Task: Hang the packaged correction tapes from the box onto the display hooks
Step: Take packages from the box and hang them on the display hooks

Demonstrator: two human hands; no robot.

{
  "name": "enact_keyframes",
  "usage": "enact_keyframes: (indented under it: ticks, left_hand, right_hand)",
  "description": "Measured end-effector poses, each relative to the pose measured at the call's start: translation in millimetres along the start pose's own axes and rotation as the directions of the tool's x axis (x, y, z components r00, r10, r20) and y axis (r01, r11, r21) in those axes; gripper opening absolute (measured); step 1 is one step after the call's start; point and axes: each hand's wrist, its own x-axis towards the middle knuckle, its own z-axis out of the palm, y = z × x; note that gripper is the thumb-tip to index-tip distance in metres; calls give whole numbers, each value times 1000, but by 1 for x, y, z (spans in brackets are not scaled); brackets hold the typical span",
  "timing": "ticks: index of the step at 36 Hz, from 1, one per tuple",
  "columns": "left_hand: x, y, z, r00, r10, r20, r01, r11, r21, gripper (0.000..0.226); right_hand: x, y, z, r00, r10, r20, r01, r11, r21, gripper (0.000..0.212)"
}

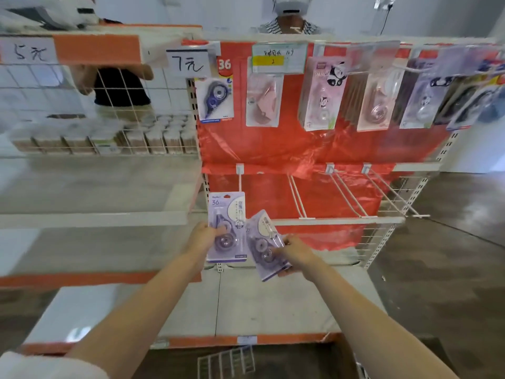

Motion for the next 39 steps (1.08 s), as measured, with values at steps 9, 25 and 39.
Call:
enact_keyframes:
  ticks: [9,25,39]
  left_hand:
    - [-8,2,-21,993,16,-115,-17,1000,-6,16]
    - [-2,-3,-20,997,33,-73,-31,999,24,23]
    - [-15,1,-31,999,40,-33,-38,997,69,27]
  right_hand:
    - [16,-6,23,999,-23,22,23,1000,4,23]
    - [42,1,46,997,37,-67,-43,995,-86,14]
    - [74,3,48,993,-65,-102,-10,795,-607,31]
